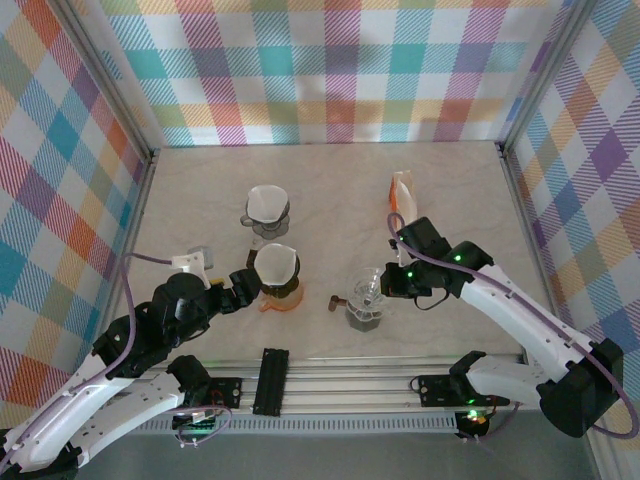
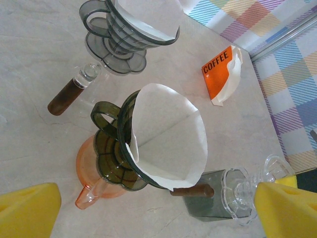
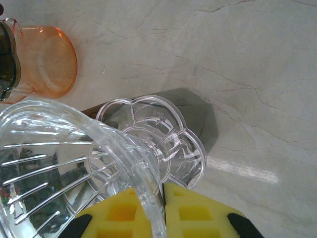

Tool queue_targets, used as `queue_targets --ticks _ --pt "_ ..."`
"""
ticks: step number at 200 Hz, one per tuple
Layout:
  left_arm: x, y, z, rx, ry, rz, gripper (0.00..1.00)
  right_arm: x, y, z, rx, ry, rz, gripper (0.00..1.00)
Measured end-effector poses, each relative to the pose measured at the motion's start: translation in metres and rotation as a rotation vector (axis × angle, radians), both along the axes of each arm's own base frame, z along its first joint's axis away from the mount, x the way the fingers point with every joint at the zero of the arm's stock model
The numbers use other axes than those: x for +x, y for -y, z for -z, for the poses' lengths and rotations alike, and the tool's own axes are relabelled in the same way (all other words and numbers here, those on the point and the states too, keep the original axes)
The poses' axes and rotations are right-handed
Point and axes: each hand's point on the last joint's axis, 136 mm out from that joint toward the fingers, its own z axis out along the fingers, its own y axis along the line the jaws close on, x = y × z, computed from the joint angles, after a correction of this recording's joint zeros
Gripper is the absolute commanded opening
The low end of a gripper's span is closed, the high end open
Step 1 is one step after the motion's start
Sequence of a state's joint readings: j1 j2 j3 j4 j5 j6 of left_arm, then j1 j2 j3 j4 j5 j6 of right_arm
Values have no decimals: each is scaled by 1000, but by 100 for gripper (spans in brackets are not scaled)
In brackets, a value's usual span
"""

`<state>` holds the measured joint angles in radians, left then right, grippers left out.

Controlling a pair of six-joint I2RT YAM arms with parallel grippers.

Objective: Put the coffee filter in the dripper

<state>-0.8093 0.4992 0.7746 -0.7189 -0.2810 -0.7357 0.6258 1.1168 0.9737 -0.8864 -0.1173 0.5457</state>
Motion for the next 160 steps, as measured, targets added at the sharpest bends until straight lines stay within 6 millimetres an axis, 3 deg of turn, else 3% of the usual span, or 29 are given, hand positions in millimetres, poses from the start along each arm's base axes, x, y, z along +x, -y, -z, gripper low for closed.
queue_targets --ticks 37,65,110,160 --pt "0 0 0 0 0 0 100 0 0 4 -2 -6 13 53" --pt "0 0 0 0 -1 0 100 2 2 3 -11 9 20 68" --pt "0 0 0 0 -1 0 100 8 12 -8 -26 83 51 77" --pt "3 3 6 22 -24 2 100 28 16 -39 -34 220 80 81"
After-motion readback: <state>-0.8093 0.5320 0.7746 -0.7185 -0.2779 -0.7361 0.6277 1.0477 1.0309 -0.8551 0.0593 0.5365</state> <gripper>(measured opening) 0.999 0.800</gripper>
